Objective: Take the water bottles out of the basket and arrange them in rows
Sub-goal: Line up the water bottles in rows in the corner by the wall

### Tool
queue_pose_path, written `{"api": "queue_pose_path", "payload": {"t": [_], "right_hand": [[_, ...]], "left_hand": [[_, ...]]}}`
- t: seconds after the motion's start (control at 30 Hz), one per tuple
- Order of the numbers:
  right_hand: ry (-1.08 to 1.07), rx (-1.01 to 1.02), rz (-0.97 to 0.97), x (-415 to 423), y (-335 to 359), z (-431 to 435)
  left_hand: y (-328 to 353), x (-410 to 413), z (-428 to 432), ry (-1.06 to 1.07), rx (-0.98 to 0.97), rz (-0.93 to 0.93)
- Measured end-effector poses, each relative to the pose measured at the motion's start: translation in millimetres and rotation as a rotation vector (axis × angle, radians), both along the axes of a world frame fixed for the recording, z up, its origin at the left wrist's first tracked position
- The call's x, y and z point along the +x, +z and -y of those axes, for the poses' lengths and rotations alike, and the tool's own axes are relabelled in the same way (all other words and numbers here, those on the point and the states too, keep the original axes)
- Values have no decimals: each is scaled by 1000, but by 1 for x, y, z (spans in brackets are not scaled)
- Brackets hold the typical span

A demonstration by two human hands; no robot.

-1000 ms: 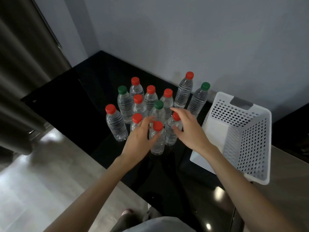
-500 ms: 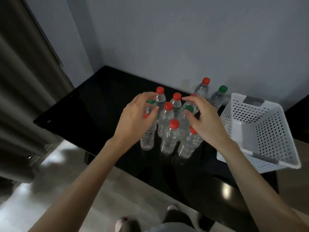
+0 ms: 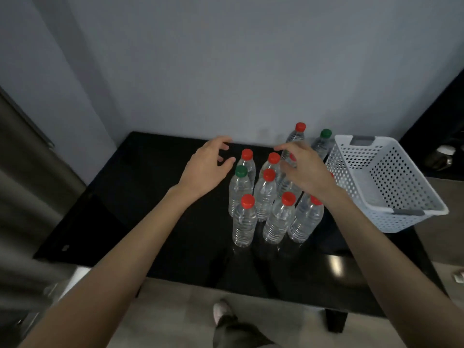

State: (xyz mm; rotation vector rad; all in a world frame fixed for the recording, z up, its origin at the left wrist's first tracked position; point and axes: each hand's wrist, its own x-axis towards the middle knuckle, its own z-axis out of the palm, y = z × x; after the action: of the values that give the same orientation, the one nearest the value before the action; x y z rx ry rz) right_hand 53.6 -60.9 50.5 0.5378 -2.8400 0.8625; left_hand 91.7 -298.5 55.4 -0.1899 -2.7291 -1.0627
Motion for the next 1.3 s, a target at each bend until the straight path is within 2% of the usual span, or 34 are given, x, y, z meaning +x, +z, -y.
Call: {"api": "queue_pose_path", "payload": {"t": [0.3,0.43,0.53,0.7,0.9,1.1,1.3], "right_hand": [[-116,101,120,-61,-31,10],[-82,172,154,-83,-48,15],[-47,241,255,-95,-55,19],[-57,313,302,-103,-63,23],[-99,316,363,-110,-70,27],[-174,310,313,-116,-72,37],[-256,271,310,-126,-69,53]], "left_hand": [[-38,-92,1,-160,14,165],[-58,-127,3,-250,-24,248],[-70,-145,3,-380,-25,361],[-91,-158,6,-484,74,479],[-111,-162,-1,-508,252,579],[-119,-164,0,-530,274,522],[-116,-182,21,-501,308,541]]}}
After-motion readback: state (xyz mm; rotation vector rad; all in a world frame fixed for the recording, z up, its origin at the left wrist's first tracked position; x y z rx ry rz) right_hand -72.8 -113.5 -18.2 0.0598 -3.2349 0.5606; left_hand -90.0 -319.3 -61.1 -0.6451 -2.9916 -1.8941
